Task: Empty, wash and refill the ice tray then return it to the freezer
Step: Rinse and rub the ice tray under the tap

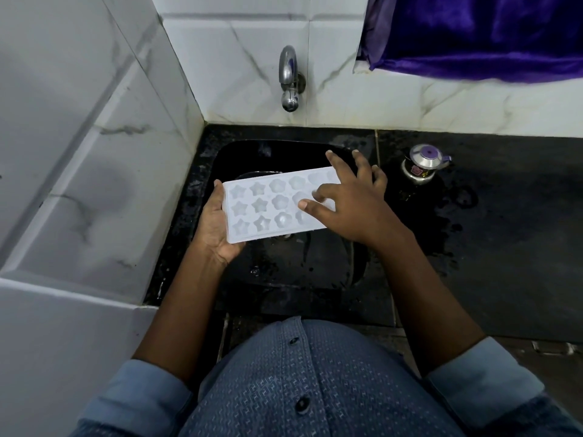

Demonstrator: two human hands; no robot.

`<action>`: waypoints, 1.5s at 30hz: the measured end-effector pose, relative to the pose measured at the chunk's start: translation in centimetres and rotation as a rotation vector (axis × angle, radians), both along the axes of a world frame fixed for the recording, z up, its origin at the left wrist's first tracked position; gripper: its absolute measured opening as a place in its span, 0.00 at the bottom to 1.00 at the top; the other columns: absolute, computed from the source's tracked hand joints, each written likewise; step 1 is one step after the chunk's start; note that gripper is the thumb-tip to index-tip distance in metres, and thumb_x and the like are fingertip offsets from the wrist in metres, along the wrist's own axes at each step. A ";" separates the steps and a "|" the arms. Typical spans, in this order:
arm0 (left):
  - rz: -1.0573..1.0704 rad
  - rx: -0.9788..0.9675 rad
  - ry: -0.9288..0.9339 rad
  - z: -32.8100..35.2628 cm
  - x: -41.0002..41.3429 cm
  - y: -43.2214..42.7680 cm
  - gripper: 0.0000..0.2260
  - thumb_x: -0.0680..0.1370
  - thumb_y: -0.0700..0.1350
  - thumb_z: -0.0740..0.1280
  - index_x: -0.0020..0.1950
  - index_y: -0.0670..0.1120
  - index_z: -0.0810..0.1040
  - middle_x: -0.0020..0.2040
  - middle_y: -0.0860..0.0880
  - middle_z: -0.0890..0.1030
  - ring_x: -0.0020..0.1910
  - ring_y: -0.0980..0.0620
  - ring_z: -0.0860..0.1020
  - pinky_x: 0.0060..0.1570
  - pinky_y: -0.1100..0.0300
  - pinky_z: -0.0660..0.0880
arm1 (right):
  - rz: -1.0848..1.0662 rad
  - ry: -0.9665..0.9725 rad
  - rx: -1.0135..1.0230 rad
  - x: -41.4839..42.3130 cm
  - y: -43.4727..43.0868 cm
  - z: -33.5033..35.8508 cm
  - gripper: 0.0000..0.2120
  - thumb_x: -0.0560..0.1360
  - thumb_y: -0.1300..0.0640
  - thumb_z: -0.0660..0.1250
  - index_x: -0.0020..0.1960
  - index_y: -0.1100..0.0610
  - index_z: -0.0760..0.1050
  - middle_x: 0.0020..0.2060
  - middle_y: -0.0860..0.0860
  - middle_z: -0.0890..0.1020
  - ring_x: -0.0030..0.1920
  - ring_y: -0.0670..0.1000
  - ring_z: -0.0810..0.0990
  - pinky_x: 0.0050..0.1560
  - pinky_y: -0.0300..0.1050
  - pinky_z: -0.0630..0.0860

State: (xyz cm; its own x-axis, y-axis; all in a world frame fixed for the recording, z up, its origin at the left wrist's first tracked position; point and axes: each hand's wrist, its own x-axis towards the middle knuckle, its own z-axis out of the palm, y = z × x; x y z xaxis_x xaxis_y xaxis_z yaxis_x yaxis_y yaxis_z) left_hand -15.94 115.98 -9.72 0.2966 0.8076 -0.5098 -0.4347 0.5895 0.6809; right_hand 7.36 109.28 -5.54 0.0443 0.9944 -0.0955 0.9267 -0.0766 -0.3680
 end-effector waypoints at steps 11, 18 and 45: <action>0.002 0.006 0.020 0.0 0.1 0.2 0.32 0.86 0.66 0.49 0.66 0.44 0.81 0.62 0.41 0.86 0.56 0.41 0.87 0.45 0.47 0.85 | -0.010 -0.012 0.026 -0.2 0.3 -0.2 0.27 0.79 0.26 0.55 0.56 0.43 0.83 0.86 0.49 0.48 0.83 0.60 0.36 0.78 0.67 0.36; 0.007 -0.004 -0.004 0.0 0.2 0.3 0.32 0.86 0.66 0.49 0.66 0.44 0.81 0.60 0.41 0.87 0.54 0.42 0.87 0.42 0.47 0.85 | -0.006 0.002 0.018 0.0 0.6 -0.3 0.26 0.79 0.26 0.56 0.58 0.42 0.83 0.86 0.48 0.46 0.83 0.58 0.35 0.78 0.66 0.36; 0.043 -0.001 0.023 0.3 -0.6 0.7 0.34 0.86 0.67 0.49 0.52 0.49 0.91 0.61 0.43 0.87 0.56 0.43 0.87 0.45 0.49 0.85 | -0.057 0.004 0.016 2.0 0.6 -0.7 0.24 0.79 0.26 0.57 0.57 0.42 0.80 0.85 0.49 0.51 0.84 0.58 0.39 0.79 0.68 0.38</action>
State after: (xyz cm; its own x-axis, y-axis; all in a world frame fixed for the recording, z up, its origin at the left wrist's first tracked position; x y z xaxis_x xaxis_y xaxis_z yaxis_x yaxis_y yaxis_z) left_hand -16.58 116.69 -9.45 0.2501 0.8185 -0.5171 -0.4439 0.5716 0.6901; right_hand 9.35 109.84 -6.24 0.1002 0.9918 -0.0797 0.9194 -0.1229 -0.3735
